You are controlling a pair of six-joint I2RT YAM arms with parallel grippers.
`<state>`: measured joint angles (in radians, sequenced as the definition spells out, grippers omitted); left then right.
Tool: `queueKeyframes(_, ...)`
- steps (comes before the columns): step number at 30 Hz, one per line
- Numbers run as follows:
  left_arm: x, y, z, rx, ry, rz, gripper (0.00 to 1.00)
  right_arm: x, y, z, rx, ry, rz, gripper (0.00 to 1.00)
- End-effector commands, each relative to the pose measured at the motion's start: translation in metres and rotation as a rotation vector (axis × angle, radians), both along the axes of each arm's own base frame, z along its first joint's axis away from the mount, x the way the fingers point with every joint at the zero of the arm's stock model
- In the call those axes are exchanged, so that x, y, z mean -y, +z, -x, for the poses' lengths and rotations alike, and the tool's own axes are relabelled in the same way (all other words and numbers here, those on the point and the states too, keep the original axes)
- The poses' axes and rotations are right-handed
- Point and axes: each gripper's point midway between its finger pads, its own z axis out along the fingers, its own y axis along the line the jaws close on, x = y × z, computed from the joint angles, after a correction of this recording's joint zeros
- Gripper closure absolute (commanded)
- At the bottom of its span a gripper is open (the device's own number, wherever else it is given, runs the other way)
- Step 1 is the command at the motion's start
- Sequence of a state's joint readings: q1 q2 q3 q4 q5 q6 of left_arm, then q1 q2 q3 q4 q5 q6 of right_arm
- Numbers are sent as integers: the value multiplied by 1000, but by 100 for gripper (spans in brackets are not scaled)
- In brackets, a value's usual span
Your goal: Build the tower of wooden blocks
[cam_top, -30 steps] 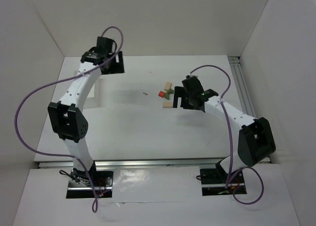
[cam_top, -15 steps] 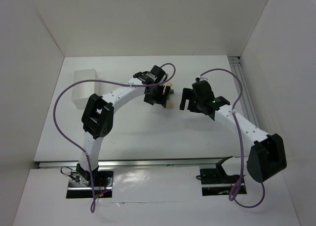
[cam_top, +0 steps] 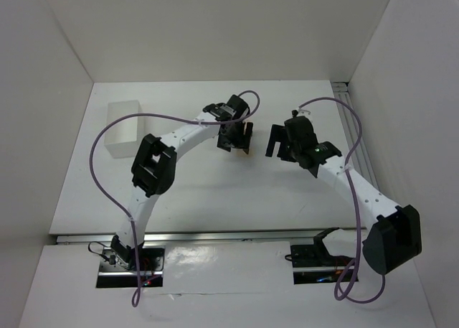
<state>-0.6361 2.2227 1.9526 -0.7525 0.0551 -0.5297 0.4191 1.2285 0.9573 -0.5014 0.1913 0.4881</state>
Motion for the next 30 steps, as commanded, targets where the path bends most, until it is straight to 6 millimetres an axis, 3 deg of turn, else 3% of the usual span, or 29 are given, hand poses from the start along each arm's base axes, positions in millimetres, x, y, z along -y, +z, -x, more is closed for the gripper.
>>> queueKeyframes(1, 11, 7, -12, 18, 69, 33, 19, 12, 13, 1, 21, -40, 32, 3)
queueKeyframes(7, 25, -6, -19, 4, 55, 35, 19, 21, 13, 12, 14, -55, 52, 0)
queueKeyframes(12, 21, -21, -21, 73, 58, -102, 8, 26, 19, 11, 24, -76, 70, 0)
queueKeyframes(16, 19, -25, -23, 133, 0, -133, 8, 29, 20, 8, 30, -84, 91, 0)
queueKeyframes(19, 30, -23, -24, 177, -135, -89, 7, 30, 25, 5, 35, -92, 98, 0)
queueKeyframes(21, 27, -24, -25, 202, -202, -117, 2, 31, 23, 7, 27, -85, 109, 0)
queueKeyframes(27, 11, -37, -19, 193, -335, -191, 1, 32, 22, 9, 27, -85, 109, 0)
queueKeyframes(30, 18, -35, -12, 196, -436, -152, 1, 32, 22, 9, 27, -85, 109, 0)
